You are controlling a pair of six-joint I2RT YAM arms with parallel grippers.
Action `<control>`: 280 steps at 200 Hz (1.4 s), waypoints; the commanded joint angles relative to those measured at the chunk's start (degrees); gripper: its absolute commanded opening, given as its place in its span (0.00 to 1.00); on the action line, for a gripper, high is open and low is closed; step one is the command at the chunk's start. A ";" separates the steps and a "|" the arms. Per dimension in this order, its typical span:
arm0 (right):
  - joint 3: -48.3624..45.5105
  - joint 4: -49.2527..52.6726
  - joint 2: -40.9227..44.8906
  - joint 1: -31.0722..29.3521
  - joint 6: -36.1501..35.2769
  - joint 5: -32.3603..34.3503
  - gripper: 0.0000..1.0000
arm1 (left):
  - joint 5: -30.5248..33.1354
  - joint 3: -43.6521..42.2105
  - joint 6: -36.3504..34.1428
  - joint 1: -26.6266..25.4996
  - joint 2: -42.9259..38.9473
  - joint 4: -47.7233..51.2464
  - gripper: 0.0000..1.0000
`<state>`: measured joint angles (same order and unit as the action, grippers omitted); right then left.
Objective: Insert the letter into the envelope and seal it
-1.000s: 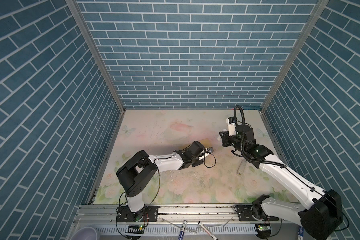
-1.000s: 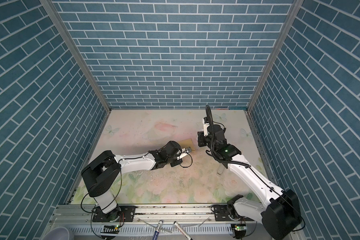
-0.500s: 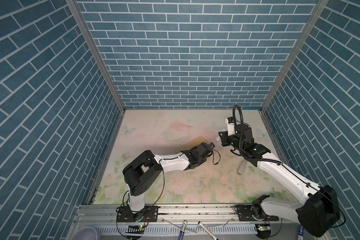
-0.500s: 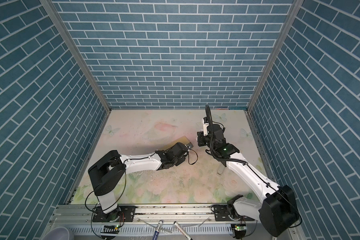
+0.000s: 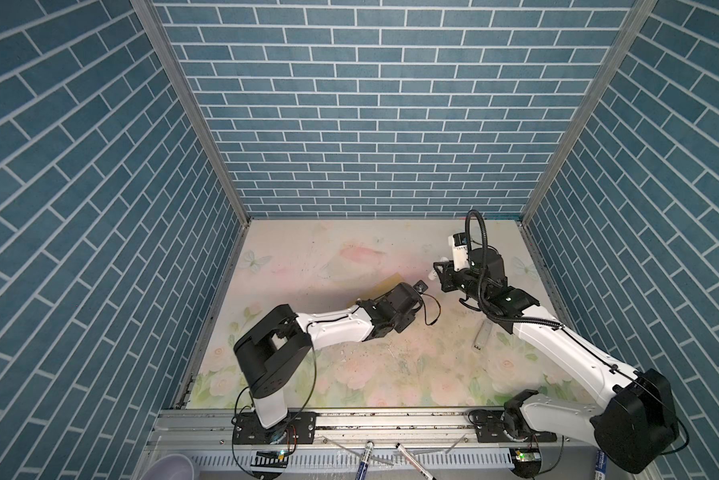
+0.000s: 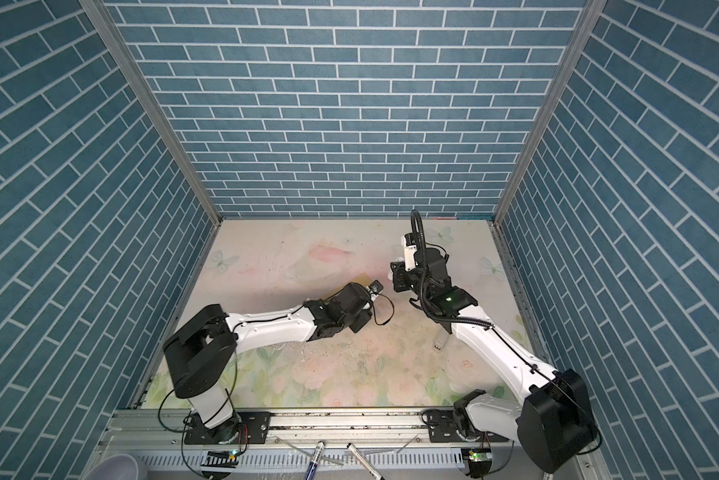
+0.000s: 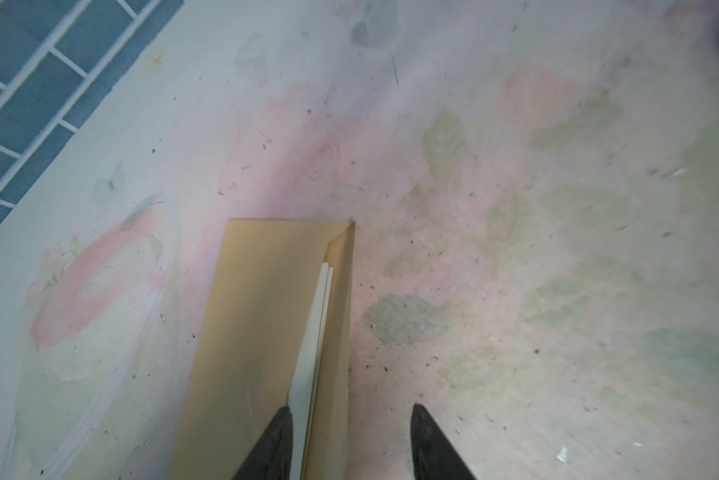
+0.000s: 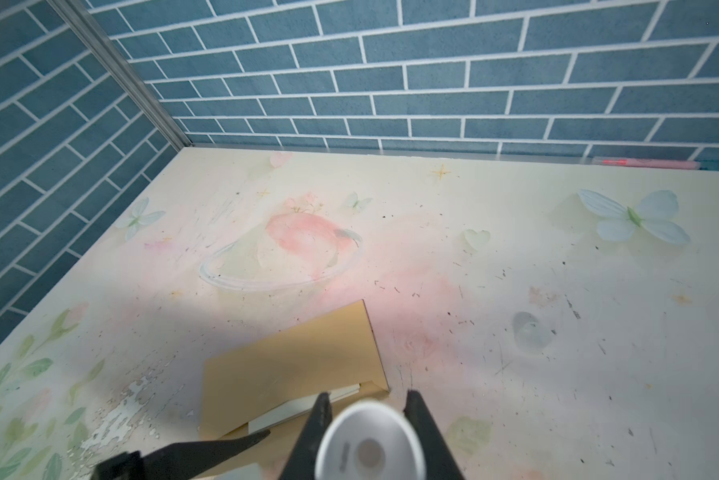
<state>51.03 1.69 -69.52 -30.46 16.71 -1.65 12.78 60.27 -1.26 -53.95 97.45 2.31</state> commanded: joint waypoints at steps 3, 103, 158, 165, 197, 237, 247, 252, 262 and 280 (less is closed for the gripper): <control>-0.47 -6.20 -2.46 -0.20 0.08 -4.27 0.00 | -5.51 -4.41 8.70 4.92 -6.79 -5.23 0.49; 6.53 -12.88 -17.36 -11.09 -7.73 -1.06 0.00 | -21.55 -17.77 45.35 22.01 -10.88 -14.00 0.12; 8.21 -15.93 -23.25 -13.69 -8.15 -0.73 0.00 | -21.65 -17.26 49.55 22.75 -5.76 -9.31 0.00; 8.42 -16.15 -23.91 -13.95 -8.17 -0.89 0.00 | -21.61 -17.56 50.61 22.82 -5.37 -9.22 0.00; 9.54 -17.35 -26.30 -15.07 -8.93 -0.67 0.00 | -22.00 -18.31 51.54 23.44 -3.48 -9.60 0.00; 11.70 -17.36 -29.82 -16.22 -9.16 -0.44 0.00 | -22.65 -18.79 52.49 23.61 -0.72 -11.01 0.00; 12.15 -17.15 -30.47 -16.52 -9.40 -0.11 0.00 | -22.85 -18.78 52.65 23.68 -0.02 -11.06 0.00; 12.38 -16.85 -30.78 -16.65 -9.57 0.03 0.00 | -22.88 -18.79 52.73 23.72 0.36 -11.09 0.00; 12.93 -16.30 -31.48 -16.82 -10.08 0.40 0.00 | -22.76 -18.92 53.00 23.72 0.81 -11.17 0.00; 13.22 -16.31 -32.38 -17.26 -10.50 0.92 0.00 | -22.13 -19.29 53.05 23.72 1.42 -10.93 0.00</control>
<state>60.58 -14.09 -100.36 -46.96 8.95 -2.15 -9.82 42.24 51.22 -30.61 97.27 -9.52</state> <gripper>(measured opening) 0.262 0.045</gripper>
